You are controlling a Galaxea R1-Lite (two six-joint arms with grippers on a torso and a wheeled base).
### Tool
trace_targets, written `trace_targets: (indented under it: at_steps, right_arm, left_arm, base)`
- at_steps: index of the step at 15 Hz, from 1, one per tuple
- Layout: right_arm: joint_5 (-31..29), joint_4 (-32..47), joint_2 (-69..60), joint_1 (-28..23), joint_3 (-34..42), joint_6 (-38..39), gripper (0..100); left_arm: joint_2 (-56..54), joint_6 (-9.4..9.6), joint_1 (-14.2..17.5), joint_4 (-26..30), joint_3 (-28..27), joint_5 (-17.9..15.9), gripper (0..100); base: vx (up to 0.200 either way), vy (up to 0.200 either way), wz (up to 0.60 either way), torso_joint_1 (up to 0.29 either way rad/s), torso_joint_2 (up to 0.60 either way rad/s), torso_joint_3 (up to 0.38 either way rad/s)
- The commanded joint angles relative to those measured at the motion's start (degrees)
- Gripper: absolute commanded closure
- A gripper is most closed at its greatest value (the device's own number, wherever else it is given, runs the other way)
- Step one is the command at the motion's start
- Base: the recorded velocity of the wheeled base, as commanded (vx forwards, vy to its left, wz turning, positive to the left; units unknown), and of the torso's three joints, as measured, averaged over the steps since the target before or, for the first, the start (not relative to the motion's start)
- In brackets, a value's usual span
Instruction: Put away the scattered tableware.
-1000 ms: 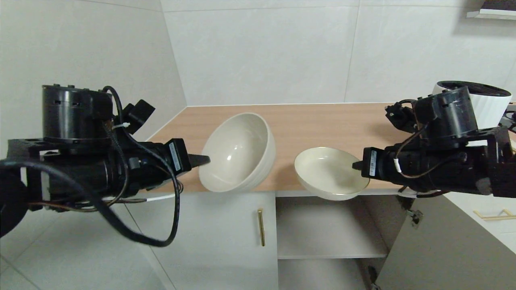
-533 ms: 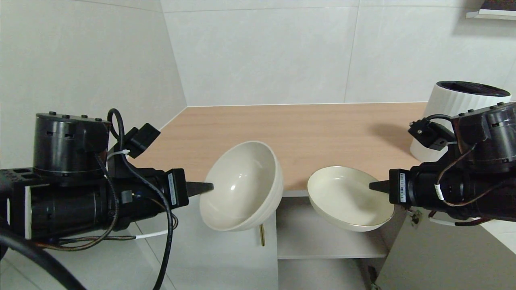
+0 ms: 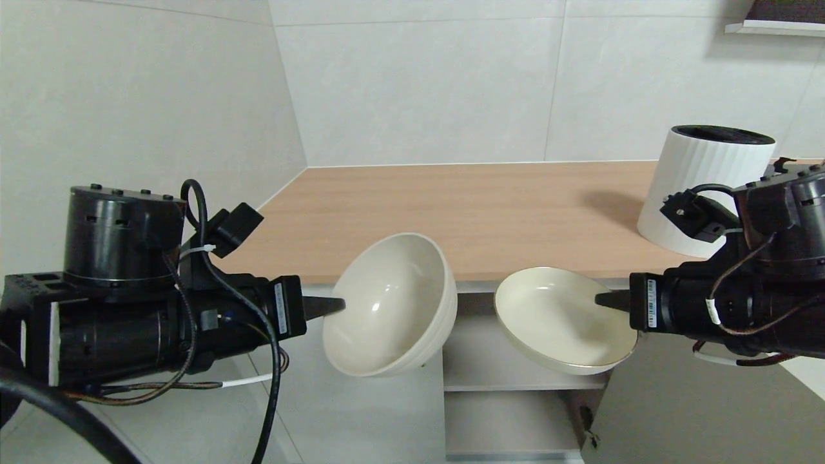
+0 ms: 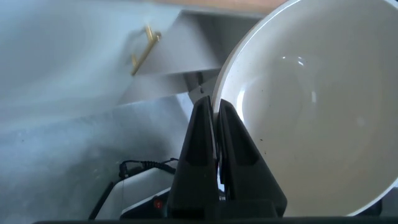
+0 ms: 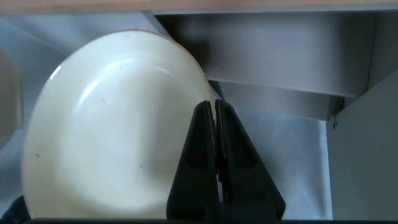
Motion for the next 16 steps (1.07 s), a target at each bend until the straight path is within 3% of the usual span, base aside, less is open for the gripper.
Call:
trace_targets:
  at_steps: [1, 16]
  right_arm:
    - [-0.1, -0.2, 0.7, 0.0, 0.3, 0.0, 100]
    - [-0.3, -0.6, 2.4, -0.1, 0.6, -1.0, 100]
  left_arm:
    - [0.3, 0.02, 0.0, -0.1, -0.1, 0.0, 100]
    - [1.3, 0.02, 0.0, -0.1, -0.2, 0.0, 100]
  base:
    - [0.0, 0.0, 0.0, 0.0, 0.0, 0.0]
    - [0.0, 0.0, 0.0, -0.005, 0.02, 0.01]
